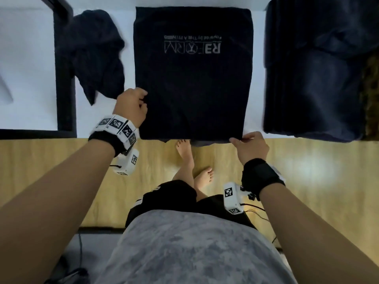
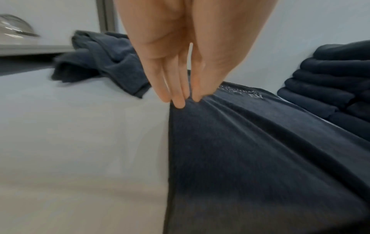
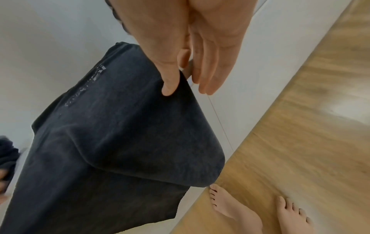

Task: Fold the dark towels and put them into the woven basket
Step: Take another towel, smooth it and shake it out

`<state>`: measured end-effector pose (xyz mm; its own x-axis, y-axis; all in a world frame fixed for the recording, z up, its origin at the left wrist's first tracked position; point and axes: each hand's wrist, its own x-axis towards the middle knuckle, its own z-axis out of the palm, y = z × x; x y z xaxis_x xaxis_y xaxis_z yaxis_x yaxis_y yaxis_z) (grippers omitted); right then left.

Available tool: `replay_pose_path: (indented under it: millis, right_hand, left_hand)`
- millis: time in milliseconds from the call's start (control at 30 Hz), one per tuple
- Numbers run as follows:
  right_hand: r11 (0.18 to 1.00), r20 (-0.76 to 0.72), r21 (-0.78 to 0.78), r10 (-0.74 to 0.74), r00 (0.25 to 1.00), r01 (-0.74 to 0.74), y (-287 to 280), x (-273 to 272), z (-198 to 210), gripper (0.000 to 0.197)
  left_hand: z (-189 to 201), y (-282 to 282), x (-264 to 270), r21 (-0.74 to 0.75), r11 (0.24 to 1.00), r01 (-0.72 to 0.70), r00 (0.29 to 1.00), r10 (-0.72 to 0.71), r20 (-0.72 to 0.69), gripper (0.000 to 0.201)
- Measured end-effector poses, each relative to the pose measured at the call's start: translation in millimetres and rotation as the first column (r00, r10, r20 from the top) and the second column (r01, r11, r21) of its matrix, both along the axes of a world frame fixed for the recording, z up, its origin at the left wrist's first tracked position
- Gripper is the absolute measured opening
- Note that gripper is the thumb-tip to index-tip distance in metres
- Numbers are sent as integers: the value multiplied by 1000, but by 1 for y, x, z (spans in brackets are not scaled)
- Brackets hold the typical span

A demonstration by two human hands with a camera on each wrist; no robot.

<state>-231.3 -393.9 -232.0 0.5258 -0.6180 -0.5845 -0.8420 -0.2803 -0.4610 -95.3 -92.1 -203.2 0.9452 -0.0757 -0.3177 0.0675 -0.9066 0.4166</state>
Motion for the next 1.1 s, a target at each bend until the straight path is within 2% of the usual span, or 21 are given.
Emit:
replay_pose_path:
  millis: [100,200,267,400,533,567,733,867,933,1000,1033,1100]
  right_hand:
    - [999,32,-1,-35,999,35,3,-4,-2,33]
    - [999,37,23,-27,999,26,4,-7,-6,24]
    - [999,55,39,-24,998,22,4,-9,-5,20]
    - [994,129,102,-40,991,27,0,-11,-1,18]
    - [996,174,85,-49,984,34,-13,-15,2,20]
    - [996,188,87,-44,981,28,-16,-16,2,21]
    - [990,196,114,55,979,-79,-14,-14,3,21]
    - [998,96,-7,60,994,-60,-17,-12,7,40]
    - [996,36,-52,71,997,-69,-20,-11,9,36]
    - [985,-16,-61,160,987,-160,-22,-10,10,28]
    - [980,-20,-47,191,981,-192,-23,-9,9,24]
    - [976,0,5,217,976,-217,-25,-9,9,15]
  left_hand:
    - [-6,15,-39,131,966,-222,972,229,-42,16]
    - [-19,16,-70,272,920,-284,917,343,-203,40]
    - [-25,11,-78,225,912,-344,901,388,-193,42]
    - [-29,6,-77,104,884,-456,863,468,-192,32]
    - [-23,13,-77,10,798,-603,792,600,-113,14]
    - [-22,16,-78,-15,785,-619,782,615,-101,12]
    - [-20,22,-83,-86,818,-569,820,556,-140,12]
    - [-20,26,-86,-95,783,-615,786,598,-156,15]
    - [-18,29,-86,-72,787,-613,784,595,-180,15]
    - [-19,34,-88,-45,810,-585,799,566,-204,9]
    - [-19,37,-88,-50,818,-574,805,552,-218,5]
    - [-19,42,-89,-50,828,-559,813,536,-227,10]
